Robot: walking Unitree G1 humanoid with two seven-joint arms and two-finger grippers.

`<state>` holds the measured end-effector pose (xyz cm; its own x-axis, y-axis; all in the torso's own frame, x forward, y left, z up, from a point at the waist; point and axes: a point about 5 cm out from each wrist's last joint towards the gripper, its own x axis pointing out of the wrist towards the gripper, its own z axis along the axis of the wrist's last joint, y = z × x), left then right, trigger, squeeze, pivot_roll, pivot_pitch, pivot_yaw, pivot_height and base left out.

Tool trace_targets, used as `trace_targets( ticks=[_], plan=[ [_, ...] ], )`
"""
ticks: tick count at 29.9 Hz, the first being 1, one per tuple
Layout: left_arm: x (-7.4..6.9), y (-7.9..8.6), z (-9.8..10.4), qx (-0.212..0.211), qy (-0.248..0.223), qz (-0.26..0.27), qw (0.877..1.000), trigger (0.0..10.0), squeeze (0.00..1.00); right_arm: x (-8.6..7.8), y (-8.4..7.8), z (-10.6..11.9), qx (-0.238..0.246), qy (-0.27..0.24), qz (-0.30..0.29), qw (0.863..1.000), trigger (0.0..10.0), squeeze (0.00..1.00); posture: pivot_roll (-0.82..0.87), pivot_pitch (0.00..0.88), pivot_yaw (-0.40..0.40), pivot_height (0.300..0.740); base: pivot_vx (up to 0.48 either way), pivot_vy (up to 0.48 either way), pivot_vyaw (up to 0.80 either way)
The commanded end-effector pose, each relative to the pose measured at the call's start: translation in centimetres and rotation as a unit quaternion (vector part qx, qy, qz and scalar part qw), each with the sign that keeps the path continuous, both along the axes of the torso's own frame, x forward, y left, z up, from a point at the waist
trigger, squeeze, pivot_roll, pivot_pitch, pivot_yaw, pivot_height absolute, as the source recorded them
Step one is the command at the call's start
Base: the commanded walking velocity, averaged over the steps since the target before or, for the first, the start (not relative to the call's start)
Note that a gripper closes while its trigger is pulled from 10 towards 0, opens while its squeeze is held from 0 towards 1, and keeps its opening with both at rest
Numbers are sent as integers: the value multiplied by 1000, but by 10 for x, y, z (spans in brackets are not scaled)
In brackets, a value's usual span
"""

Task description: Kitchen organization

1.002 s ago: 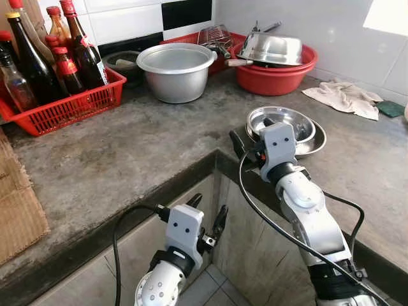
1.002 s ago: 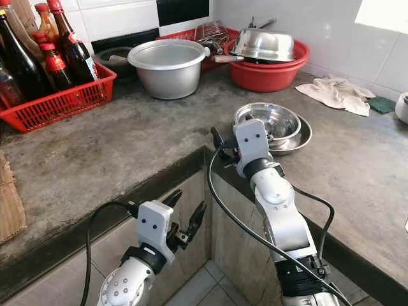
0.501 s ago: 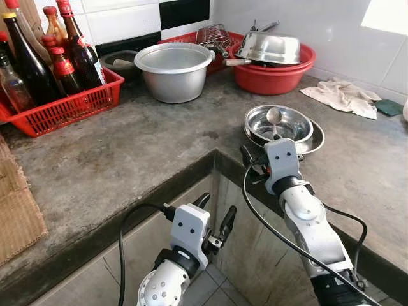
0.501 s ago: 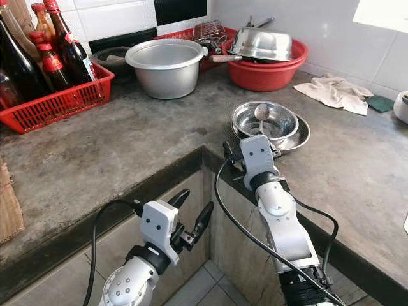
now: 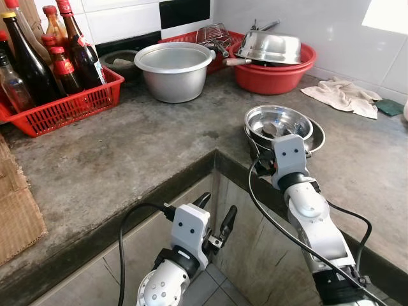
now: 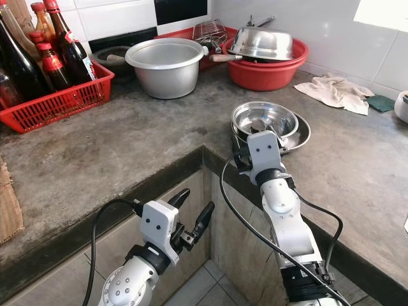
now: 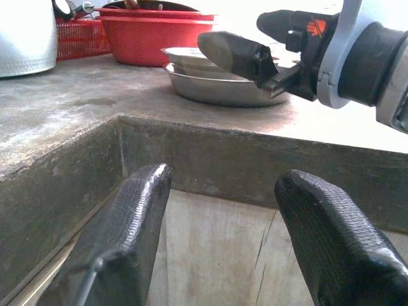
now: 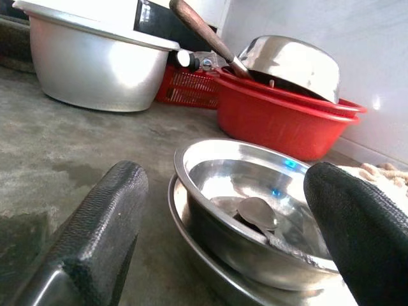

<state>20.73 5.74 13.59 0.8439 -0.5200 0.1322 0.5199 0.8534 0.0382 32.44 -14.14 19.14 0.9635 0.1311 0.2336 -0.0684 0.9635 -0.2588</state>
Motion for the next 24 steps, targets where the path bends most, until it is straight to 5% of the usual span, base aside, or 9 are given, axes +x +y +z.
trace_targets(
  ticks=[1,24],
  plan=[
    [-1,-2,5,-1,-13,-9,1000,10000,0,2,-5,-1,-4,1,-10,1000,10000,0,44,83,-36,740,0,0,0],
    [-1,-3,6,-5,-15,-9,1000,10000,0,5,-20,-14,1,31,-61,998,10000,0,42,76,-36,740,0,0,0]
  ],
)
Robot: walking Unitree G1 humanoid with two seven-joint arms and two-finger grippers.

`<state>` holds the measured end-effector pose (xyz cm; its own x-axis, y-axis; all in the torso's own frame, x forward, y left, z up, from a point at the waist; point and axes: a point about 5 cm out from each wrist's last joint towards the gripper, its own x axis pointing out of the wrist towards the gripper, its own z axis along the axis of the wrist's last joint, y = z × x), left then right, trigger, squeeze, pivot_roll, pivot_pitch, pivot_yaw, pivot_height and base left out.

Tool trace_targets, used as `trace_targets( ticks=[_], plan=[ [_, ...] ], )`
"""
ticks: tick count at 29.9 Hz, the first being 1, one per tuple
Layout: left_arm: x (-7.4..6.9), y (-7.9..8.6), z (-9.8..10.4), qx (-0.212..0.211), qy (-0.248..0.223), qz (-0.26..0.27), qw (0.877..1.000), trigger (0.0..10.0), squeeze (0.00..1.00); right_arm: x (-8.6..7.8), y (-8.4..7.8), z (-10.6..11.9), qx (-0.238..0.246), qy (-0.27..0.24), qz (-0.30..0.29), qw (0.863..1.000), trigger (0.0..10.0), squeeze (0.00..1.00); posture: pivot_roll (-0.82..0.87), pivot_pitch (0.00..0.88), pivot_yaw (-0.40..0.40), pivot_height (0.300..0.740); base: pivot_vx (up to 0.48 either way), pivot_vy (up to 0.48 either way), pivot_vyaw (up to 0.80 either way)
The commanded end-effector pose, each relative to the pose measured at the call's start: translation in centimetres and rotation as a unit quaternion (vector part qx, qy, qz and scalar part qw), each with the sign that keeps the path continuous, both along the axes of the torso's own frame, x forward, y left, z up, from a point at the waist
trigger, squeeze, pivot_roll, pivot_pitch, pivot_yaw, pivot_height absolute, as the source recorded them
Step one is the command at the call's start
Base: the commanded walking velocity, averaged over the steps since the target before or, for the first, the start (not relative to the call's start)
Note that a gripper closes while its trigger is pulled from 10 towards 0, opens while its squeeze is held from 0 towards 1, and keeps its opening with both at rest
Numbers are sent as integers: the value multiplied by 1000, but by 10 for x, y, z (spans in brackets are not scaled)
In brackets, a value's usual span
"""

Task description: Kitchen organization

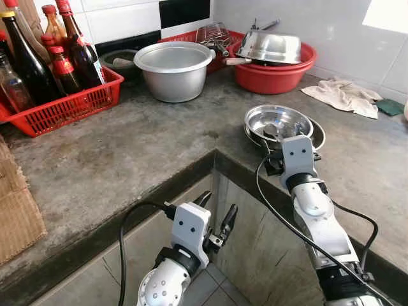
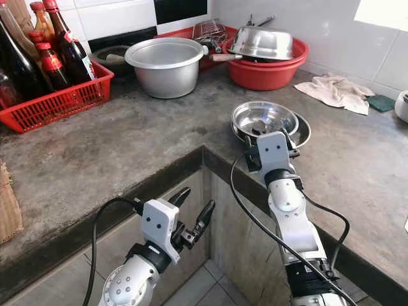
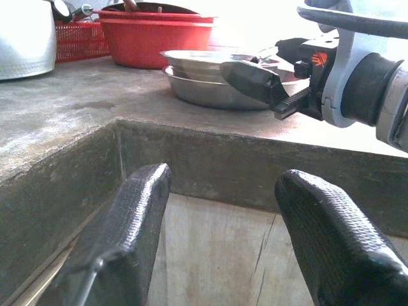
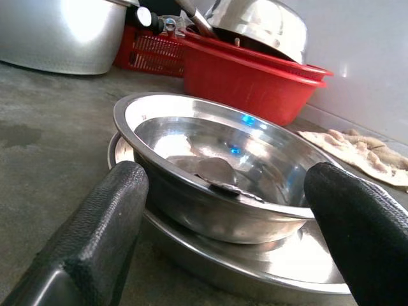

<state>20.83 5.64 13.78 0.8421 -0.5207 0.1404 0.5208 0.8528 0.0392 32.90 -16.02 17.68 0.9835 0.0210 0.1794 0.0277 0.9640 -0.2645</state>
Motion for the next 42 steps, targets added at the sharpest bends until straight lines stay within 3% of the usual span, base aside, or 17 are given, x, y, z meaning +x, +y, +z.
trace_targets(
  ticks=[1,6,7,8,9,10,11,42],
  plan=[
    [-3,-2,4,-2,-11,-9,1000,10000,0,1,-1,1,8,2,-4,1000,10000,0,42,75,-36,740,0,0,0],
    [-3,-2,3,-1,-10,-10,1000,10000,0,3,1,3,16,-2,-1,1000,9804,0,44,71,-35,740,0,0,0],
    [-3,-2,3,0,-10,-10,1000,10000,0,3,2,3,16,-2,0,1000,7294,0,45,70,-37,740,0,0,0],
    [-3,-2,3,0,-11,-10,1000,10000,0,3,2,3,15,-2,0,1000,7294,0,45,70,-37,740,0,0,0],
    [-3,-2,3,0,-10,-10,1000,10000,0,3,2,3,15,-3,1,1000,3569,0,44,70,-34,740,0,0,0],
    [-3,-2,3,0,-10,-10,1000,10000,0,3,3,4,15,-3,1,1000,3569,0,44,70,-34,740,0,0,0],
    [-3,-2,3,1,-10,-10,1000,10000,0,4,3,4,18,-4,2,1000,0,0,44,69,-37,740,0,0,0],
    [-1,-1,2,3,-10,-2,1000,10000,0,6,4,13,26,-23,0,999,0,0,42,80,-41,740,0,0,0]
  ],
)
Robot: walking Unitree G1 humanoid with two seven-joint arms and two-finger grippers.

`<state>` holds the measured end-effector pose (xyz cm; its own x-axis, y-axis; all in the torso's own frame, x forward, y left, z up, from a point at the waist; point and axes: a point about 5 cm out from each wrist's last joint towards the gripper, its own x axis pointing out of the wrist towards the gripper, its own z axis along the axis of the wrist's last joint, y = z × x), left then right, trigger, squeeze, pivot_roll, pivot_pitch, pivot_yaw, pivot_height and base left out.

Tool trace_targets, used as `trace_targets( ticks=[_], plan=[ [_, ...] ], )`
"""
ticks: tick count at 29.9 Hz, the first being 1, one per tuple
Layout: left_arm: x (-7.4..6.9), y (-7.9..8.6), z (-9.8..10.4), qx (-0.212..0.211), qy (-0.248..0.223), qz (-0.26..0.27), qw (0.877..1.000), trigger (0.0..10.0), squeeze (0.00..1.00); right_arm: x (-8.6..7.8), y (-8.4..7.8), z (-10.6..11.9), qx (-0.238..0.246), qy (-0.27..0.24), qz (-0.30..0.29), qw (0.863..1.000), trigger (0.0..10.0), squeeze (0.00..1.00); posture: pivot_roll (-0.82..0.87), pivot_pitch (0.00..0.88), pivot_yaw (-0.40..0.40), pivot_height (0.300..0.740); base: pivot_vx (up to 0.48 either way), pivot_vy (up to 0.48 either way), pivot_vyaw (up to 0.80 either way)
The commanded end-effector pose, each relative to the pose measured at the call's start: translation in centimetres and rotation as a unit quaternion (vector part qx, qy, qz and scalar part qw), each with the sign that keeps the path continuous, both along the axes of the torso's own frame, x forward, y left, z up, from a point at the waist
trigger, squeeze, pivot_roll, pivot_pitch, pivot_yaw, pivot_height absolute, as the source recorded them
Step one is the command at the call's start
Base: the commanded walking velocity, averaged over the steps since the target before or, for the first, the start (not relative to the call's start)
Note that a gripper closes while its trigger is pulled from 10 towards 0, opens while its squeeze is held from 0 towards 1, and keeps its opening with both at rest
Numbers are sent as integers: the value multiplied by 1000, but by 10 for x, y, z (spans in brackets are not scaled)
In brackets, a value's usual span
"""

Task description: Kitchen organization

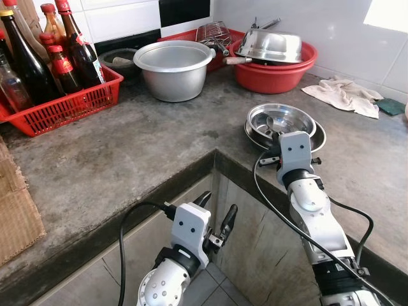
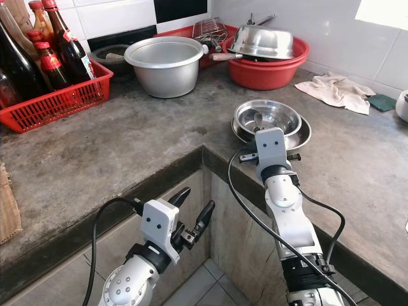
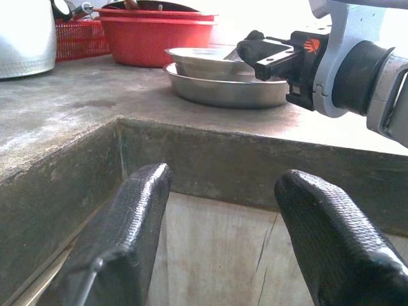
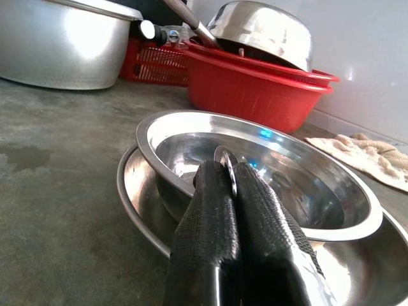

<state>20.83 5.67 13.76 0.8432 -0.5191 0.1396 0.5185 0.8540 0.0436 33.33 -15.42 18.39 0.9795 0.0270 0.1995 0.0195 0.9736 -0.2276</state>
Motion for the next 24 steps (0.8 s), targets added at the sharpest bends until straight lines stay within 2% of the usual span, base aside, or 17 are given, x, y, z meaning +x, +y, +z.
trace_targets(
  ticks=[1,5,9,11,15,19,22,24],
  plan=[
    [-1,-1,2,1,-9,-3,1000,10000,0,2,-2,7,8,-16,-7,1000,0,0,42,80,-41,740,0,0,0],
    [0,0,2,3,-9,0,1000,10000,0,1,2,14,22,-30,-1,999,0,0,41,80,-42,740,0,0,0],
    [0,-1,2,3,-10,1,1000,10000,0,0,5,10,17,-23,-2,1000,0,0,44,77,-45,740,0,0,0],
    [0,0,2,3,-10,2,1000,10000,0,0,4,10,38,-22,-7,999,0,0,44,78,-43,740,0,0,0],
    [1,0,2,5,-10,6,1000,10000,0,-3,3,25,62,-57,-7,996,0,0,44,76,-46,740,0,0,0],
    [4,4,1,5,-5,22,1000,10000,0,-15,5,40,76,-91,-11,993,0,0,43,68,-44,740,0,0,0],
    [5,4,2,5,-4,24,1000,10000,0,-19,8,43,79,-97,-7,992,0,0,43,68,-44,740,0,0,0],
    [6,6,3,3,-6,27,1000,10000,0,-28,12,47,89,-107,0,990,0,0,38,62,-40,740,0,0,0]
  ],
)
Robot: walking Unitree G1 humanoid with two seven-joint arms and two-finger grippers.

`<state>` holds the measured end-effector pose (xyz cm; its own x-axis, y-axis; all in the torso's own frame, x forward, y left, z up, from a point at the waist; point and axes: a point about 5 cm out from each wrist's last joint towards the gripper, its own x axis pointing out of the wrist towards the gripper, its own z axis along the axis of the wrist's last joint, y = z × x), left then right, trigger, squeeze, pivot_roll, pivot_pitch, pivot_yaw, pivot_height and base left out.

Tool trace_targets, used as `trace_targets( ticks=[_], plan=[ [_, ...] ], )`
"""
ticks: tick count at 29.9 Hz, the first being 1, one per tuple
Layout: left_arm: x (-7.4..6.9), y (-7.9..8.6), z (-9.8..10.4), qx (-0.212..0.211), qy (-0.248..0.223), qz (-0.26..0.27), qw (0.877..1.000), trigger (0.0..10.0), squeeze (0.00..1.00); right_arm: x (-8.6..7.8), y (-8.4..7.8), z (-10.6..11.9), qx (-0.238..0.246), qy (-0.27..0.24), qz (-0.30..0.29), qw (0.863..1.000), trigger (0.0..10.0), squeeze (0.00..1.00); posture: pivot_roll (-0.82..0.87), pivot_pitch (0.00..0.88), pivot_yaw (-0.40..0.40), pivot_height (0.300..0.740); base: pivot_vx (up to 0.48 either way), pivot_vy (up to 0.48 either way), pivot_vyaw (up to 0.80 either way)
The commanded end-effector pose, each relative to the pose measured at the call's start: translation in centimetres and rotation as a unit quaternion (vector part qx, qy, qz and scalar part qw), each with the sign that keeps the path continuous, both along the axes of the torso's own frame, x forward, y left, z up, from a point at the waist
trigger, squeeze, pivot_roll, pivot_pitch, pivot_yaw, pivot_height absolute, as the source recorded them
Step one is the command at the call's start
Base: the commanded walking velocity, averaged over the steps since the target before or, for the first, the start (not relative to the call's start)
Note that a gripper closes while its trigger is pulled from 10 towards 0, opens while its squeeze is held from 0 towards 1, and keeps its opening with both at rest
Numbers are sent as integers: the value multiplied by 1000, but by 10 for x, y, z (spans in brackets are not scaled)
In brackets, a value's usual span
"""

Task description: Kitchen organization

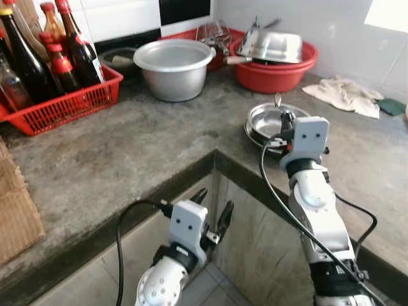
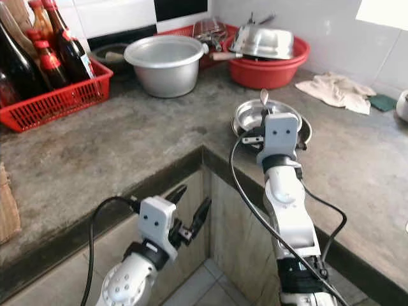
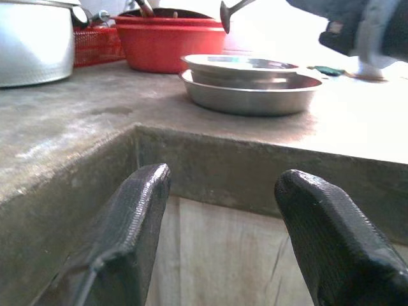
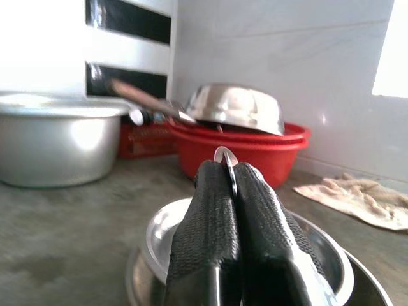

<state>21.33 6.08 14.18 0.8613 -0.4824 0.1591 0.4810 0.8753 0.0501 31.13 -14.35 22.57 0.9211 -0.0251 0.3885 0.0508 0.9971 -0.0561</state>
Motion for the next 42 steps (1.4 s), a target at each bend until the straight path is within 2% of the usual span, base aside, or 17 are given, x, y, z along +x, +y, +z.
trace_targets(
  ticks=[1,8,13,21,24,25,26,35,42],
  plan=[
    [1,2,-1,5,4,7,1000,10000,0,-8,2,6,8,-10,2,1000,0,0,38,60,-39,740,0,0,0],
    [3,3,-1,7,-1,5,1000,10000,0,-22,4,3,25,2,-1,1000,0,0,26,51,-32,740,0,102,-507],
    [6,3,-2,16,0,6,1000,10000,0,-25,4,0,30,11,-10,999,0,0,23,45,-27,740,0,58,-788],
    [9,6,-2,25,-4,14,1000,10000,0,-24,5,10,26,0,-16,1000,0,0,22,46,-22,740,0,469,-788],
    [10,8,-2,30,-9,20,999,10000,0,-24,4,12,22,-1,-22,1000,0,0,21,53,-20,740,0,0,-788],
    [11,8,-5,57,-5,24,998,10000,0,-23,4,12,22,-1,-23,999,0,0,21,54,-21,740,0,0,-788],
    [12,8,-5,63,-5,25,998,10000,0,-23,4,12,22,-1,-23,999,0,0,21,54,-21,740,0,0,-788],
    [12,8,-2,48,-13,26,998,10000,0,-23,5,23,16,-20,-29,999,0,0,20,58,-16,740,0,-436,-788],
    [15,11,-1,45,-16,37,998,10000,0,-22,2,28,9,-29,-38,999,0,0,19,58,-18,740,0,0,-788]
  ],
)
